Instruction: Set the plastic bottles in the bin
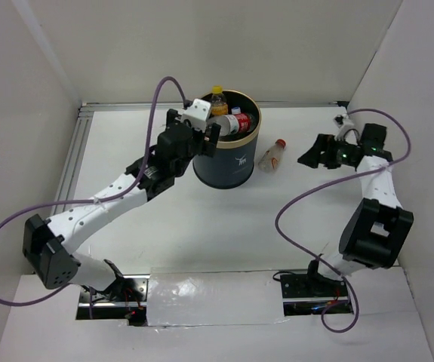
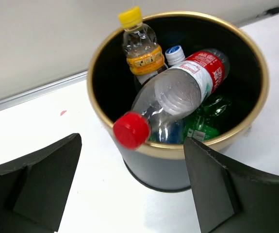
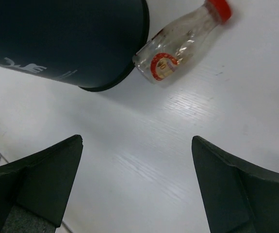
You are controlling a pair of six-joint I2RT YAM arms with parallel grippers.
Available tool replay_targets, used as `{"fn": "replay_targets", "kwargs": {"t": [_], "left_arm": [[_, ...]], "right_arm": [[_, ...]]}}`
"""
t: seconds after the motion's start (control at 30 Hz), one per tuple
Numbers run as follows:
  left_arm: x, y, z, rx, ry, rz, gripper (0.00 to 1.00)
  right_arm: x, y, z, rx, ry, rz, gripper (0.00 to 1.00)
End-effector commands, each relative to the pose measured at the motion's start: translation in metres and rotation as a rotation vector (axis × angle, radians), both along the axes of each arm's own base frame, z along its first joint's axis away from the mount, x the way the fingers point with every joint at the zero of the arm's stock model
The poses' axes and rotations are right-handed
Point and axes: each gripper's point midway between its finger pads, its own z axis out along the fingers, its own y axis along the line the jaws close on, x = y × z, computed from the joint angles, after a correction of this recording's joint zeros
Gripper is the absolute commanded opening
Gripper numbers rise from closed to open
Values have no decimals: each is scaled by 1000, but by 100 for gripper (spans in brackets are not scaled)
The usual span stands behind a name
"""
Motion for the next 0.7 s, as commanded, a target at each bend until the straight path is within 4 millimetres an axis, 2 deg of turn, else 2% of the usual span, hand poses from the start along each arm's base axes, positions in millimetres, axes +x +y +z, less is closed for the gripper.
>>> {"fn": "replay_targets", "kwargs": {"t": [0.0, 0.03, 0.07, 0.1, 0.13, 0.17, 0.2, 0.23, 0.27, 0.3, 0.33, 0.4, 0.43, 0.5, 0.53, 0.57, 0.6, 0.63, 0.67], "left_arm": [[-29, 26, 52, -129, -90, 39, 99], [-39, 30, 55, -137, -100, 43, 99], [-48, 36, 56, -149, -101, 49, 99], [-65, 46, 57, -164, -115, 49, 99], [-73, 52, 52, -168, -107, 57, 99], [-83, 57, 42, -183, -79, 63, 99], [-93, 58, 20, -166, -42, 48, 99], [-100, 66, 12, -174, -29, 66, 99], [-114, 76, 15, -246, -26, 72, 99], [-124, 78, -9, -219, 20, 59, 99], [-130, 84, -14, -230, 31, 72, 99], [-148, 95, -28, -273, 72, 82, 99], [-152, 99, -32, -285, 80, 89, 99], [-158, 111, -33, -344, 88, 132, 99], [-162, 109, -39, -341, 101, 123, 99], [-163, 110, -48, -323, 114, 132, 99], [-165, 112, -48, -347, 119, 136, 99], [-165, 112, -52, -339, 123, 137, 99], [-164, 110, -54, -338, 130, 141, 99]], "right_arm": [[33, 32, -28, 46, 111, -63, 100], [42, 39, -30, 87, 165, -130, 100], [55, 47, -35, 50, 176, -166, 100], [66, 52, -48, 55, 200, -184, 100], [73, 58, -52, 87, 233, -207, 100], [84, 62, -51, 98, 233, -218, 100], [89, 72, -57, 111, 252, -209, 100], [98, 73, -77, 109, 295, -228, 100], [108, 72, -83, 110, 308, -278, 100], [121, 75, -79, 114, 292, -282, 100], [128, 73, -95, 115, 321, -300, 100], [148, 73, -105, 90, 337, -360, 100], [155, 68, -106, 73, 327, -383, 100], [170, 74, -105, 37, 302, -416, 100], [172, 74, -109, 35, 312, -417, 100], [173, 83, -122, 27, 335, -401, 100], [179, 81, -123, 23, 328, -408, 100], [176, 95, -129, 15, 347, -383, 95], [170, 93, -145, -2, 395, -392, 77]]}}
